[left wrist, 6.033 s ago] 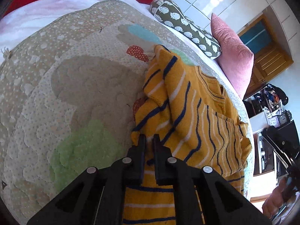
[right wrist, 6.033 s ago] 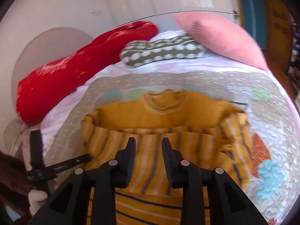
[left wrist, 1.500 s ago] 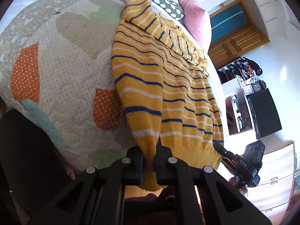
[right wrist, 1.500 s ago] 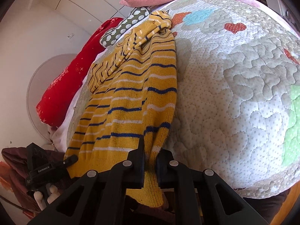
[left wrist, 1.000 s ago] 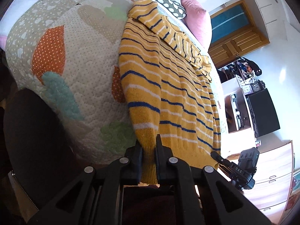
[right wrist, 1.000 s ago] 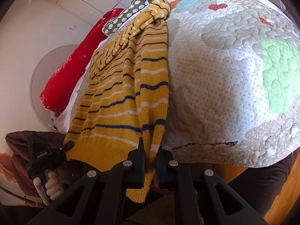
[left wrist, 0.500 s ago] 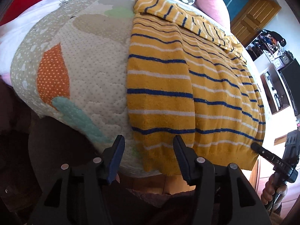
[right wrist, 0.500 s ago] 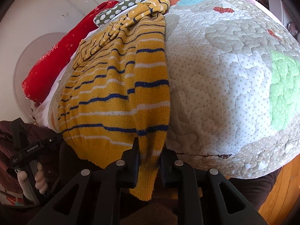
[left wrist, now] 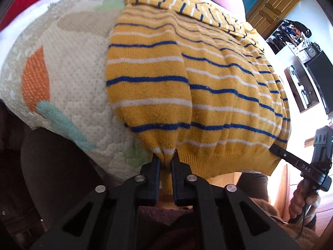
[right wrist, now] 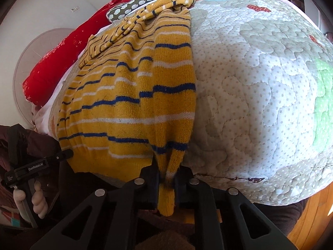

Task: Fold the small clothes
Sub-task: 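Carry the hem over the body toward the collar with both grippers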

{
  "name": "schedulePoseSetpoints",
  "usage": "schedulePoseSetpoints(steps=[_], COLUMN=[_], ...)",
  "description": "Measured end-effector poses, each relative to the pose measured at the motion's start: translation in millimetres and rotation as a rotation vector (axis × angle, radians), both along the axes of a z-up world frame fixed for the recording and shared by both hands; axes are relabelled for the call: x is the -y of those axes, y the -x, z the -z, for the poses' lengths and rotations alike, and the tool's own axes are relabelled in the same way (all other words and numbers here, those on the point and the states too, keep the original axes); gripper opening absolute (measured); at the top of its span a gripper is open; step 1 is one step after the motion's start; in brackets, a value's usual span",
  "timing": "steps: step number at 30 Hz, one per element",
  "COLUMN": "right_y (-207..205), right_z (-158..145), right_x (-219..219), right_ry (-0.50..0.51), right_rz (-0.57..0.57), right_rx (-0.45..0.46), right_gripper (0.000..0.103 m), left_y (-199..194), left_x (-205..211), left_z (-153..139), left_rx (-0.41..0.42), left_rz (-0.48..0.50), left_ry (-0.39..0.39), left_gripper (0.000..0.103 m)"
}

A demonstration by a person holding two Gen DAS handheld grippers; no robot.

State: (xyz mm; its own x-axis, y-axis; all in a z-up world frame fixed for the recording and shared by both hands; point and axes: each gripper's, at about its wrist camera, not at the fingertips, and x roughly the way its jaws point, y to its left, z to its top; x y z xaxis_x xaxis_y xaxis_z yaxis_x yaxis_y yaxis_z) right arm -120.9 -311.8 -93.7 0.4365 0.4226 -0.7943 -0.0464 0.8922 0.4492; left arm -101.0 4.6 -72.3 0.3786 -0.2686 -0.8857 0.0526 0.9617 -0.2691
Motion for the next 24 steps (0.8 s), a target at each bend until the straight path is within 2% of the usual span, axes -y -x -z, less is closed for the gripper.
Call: schedulePoseSetpoints(steps=[5,9,12,16,24], right_y=[4.1,5.0,1.5,-9.8,-53.1], right_z=[-12.1,-26.8,-36.8,-48.2,-67.3], right_x=[0.6,0.3,-1.9,-2.9,0.0], right_ry=[-0.008,-0.036,-0.057,-0.106,-0.227], right_rz=[-0.015,-0.022,-0.032,-0.043,-0.004], right_rx=[0.025,0.054,0.072,0.092,0.116], right_gripper=[0.01,0.01,0.01,0.01,0.009], left_y=[16.6,23.4,23.4,10.4,-30.3], left_x=[6.9,12.1,11.5,5.9,-21.4], left_z=[-26.2,-43.5,-49.8,-54.2,-72.1], left_rx=[0.102,0.167,0.182,0.162,0.136], left_rz=[0.018,0.028,0.037,0.038,-0.015], left_ry=[-0.095,-0.137,-0.14,-0.076,0.155], left_gripper=[0.009,0.009,0.009,0.009,0.009])
